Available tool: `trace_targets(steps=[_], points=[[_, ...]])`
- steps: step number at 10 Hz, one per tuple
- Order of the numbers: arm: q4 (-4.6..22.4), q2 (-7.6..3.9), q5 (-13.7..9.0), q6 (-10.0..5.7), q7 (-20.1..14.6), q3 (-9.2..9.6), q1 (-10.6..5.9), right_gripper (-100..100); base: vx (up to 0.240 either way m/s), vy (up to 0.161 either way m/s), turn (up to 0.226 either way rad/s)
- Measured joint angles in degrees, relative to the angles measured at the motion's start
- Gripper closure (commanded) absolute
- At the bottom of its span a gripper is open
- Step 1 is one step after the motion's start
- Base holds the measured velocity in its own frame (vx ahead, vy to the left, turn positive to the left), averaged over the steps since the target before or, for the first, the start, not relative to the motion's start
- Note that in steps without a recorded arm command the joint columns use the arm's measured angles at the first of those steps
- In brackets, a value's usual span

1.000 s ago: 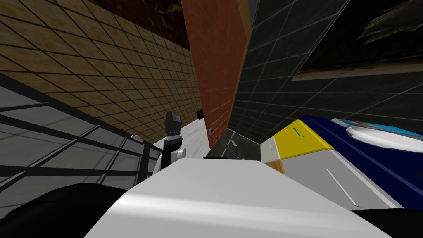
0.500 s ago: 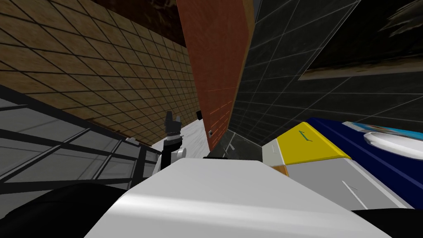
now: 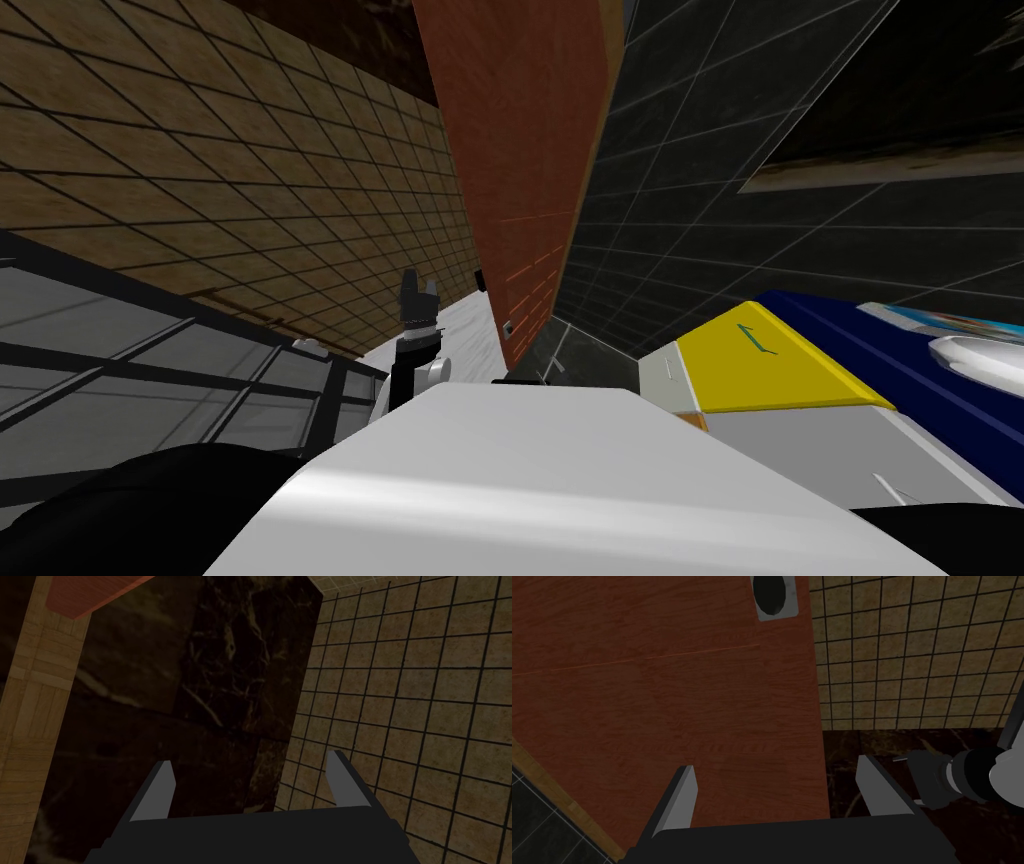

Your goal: Push the door open

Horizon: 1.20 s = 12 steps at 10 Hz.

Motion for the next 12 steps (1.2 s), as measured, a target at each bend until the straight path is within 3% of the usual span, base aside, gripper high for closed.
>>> trace_targets(steps=[3,6,9,10,12], points=[[2.33,0.08,2.31,-1.95,2.92,0.62,0.62,-100,0.096,-0.015,0.009],[6.46,0.31,4.65,-4.69,6.64,1.03,0.65,-100,0.129,-0.021,0.012],[9.6,0.57,7.62,-7.38,10.69,1.76,1.45,-100,0.093,0.027,0.109],[10.13,0.63,8.09,-8.1,11.48,1.65,0.89,-100,0.06,0.034,0.072],[10.24,0.82,8.59,-8.11,12.06,1.77,0.93,-100,0.002,0.021,-0.039]])
